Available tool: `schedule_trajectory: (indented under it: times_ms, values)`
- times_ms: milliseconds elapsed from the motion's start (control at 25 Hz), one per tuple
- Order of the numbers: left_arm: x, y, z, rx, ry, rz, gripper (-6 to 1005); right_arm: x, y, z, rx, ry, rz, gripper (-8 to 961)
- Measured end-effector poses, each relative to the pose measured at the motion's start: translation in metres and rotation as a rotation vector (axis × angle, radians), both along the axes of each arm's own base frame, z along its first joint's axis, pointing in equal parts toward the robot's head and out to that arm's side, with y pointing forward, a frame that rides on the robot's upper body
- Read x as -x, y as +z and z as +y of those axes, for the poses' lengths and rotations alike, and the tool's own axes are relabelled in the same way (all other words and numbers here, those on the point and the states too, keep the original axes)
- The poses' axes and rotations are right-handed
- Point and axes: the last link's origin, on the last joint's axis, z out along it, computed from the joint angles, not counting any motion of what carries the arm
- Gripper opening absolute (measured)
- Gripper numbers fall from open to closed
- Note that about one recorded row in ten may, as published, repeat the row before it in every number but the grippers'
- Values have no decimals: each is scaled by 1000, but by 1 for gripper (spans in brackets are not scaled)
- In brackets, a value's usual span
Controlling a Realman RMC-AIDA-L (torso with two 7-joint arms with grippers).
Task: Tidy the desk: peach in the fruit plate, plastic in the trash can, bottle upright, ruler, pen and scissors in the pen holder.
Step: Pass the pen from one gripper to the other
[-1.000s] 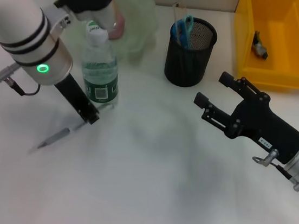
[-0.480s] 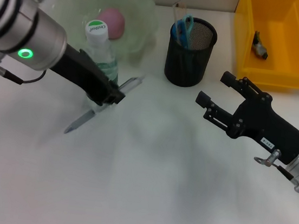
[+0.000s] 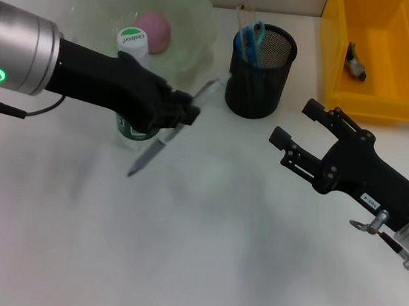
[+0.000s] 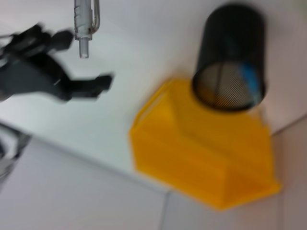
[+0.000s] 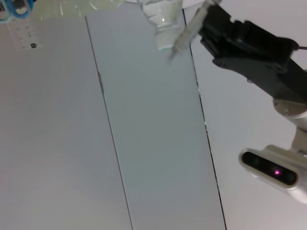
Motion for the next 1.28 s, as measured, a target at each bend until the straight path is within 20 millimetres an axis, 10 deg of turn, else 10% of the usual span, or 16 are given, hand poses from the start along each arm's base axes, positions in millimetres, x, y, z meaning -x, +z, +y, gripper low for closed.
schedule_trajectory:
  times_ms: [680, 1280]
  values:
    - [64, -2, -31, -70, -161, -707, 179, 3, 9, -27, 30, 71, 105, 793]
    - [76, -31, -51, -88, -254, -778, 199, 37, 26, -9, 329, 302, 68, 770]
